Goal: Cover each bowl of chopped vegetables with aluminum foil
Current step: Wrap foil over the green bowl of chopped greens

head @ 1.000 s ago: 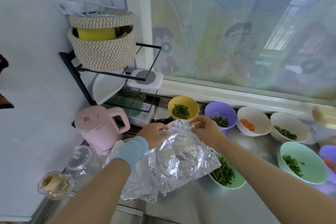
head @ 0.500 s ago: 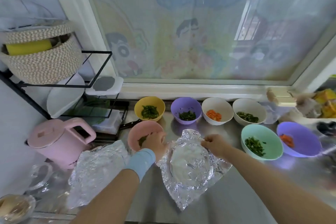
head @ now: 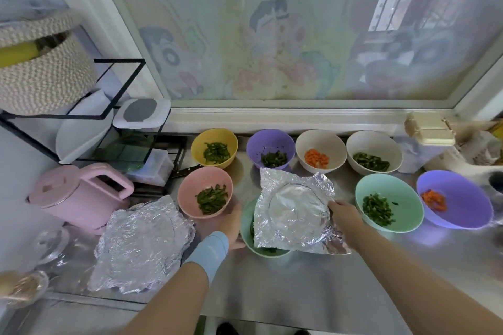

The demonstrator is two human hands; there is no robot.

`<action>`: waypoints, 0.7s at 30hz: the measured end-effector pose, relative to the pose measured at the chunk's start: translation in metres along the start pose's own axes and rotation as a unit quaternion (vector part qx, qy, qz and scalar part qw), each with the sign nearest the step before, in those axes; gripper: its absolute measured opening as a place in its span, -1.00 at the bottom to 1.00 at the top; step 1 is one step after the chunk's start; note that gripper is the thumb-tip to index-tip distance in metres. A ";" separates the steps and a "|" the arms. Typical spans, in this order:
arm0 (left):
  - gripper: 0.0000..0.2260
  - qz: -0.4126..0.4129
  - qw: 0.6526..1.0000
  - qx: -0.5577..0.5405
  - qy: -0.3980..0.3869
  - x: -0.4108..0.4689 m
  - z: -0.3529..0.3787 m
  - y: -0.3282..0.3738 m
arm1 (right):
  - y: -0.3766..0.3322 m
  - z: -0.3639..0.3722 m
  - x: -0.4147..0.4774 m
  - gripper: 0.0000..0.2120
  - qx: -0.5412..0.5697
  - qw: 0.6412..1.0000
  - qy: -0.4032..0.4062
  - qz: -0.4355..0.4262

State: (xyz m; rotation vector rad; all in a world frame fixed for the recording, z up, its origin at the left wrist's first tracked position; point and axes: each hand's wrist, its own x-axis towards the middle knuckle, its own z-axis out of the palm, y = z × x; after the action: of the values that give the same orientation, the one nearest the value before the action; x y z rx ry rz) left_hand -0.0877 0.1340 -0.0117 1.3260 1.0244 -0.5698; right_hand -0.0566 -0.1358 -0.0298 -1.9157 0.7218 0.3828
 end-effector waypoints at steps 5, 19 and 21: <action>-0.56 0.003 1.000 0.013 -0.027 0.003 0.013 0.010 | 0.000 0.013 -0.003 -0.72 0.013 0.999 -0.017 0.026; -0.54 0.221 0.916 0.333 0.027 0.003 -0.005 0.059 | -0.062 0.036 -0.013 -0.82 -0.116 0.988 0.018 -0.099; -0.57 0.227 0.891 0.390 0.049 0.007 -0.007 0.045 | -0.047 0.045 -0.019 -0.75 -0.138 0.987 0.006 -0.087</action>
State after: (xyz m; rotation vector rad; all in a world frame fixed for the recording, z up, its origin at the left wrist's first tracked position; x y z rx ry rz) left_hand -0.0491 0.1513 0.0059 2.2481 0.5175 -0.5751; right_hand -0.0390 -0.0753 -0.0060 -2.2256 0.5230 0.3782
